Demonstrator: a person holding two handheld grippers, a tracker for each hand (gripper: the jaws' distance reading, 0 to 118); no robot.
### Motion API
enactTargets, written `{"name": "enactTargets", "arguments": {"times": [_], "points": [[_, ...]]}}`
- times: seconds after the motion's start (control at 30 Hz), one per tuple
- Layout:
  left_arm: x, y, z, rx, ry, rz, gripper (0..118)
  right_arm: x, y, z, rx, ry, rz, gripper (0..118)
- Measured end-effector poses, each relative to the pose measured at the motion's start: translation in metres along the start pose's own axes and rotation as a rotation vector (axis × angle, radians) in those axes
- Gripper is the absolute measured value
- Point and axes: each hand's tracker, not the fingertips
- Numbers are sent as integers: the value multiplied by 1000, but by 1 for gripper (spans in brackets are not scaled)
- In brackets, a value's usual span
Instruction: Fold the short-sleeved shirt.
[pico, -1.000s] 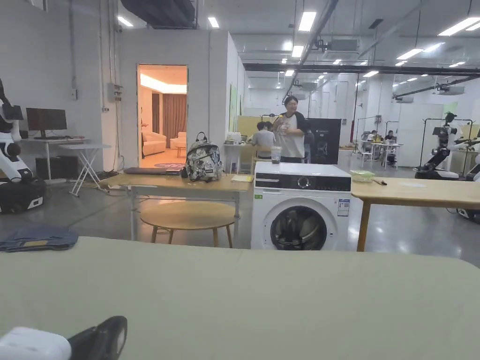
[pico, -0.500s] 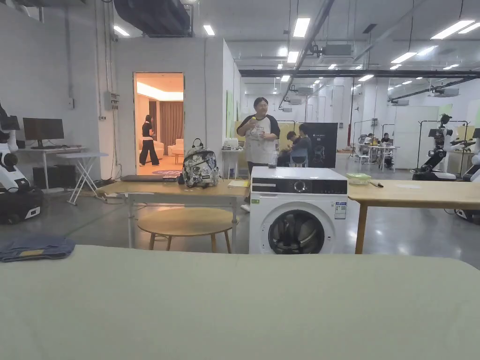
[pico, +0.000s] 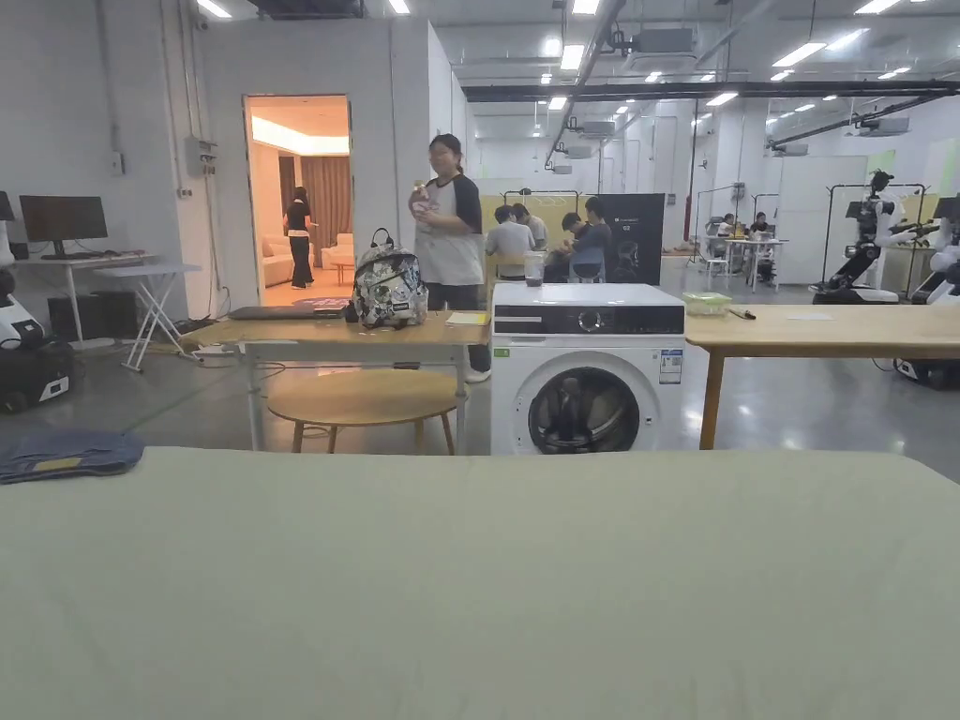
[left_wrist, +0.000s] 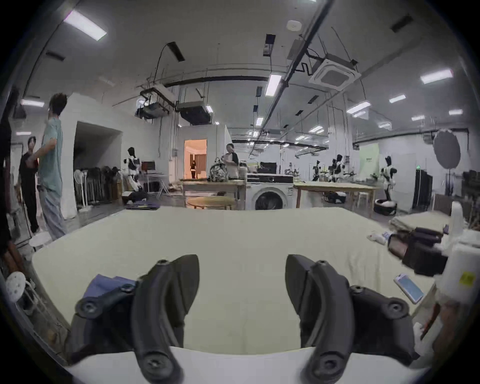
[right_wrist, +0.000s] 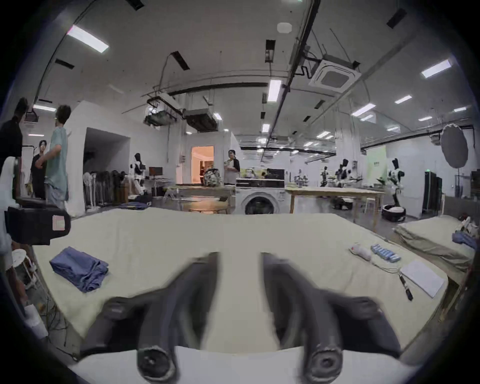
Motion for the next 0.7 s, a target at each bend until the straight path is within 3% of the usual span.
{"name": "enactTargets", "arguments": {"times": [0.03, 0.07, 0.1, 0.23, 0.33, 0.5, 0.7], "points": [[3, 1, 2, 36, 31, -25, 79, 0, 0, 0, -8, 29, -6, 92], [6, 3, 2, 67, 55, -51, 82, 0, 1, -1, -15, 49, -17, 113], [8, 5, 5, 86, 82, -62, 82, -1, 1, -3, -32, 57, -27, 118], [11, 9, 7, 90, 66, -84, 84, -4, -4, -4, -11, 18, -60, 118], [12, 7, 6, 83, 63, -100, 84, 0, -2, -6, -25, 45, -110, 118], [17, 4, 7, 96, 53, -130, 84, 3, 3, -5, -20, 43, -129, 118], [9, 2, 3, 104, 68, -105, 84, 10, 4, -19, -108, 118, -270, 118]]}}
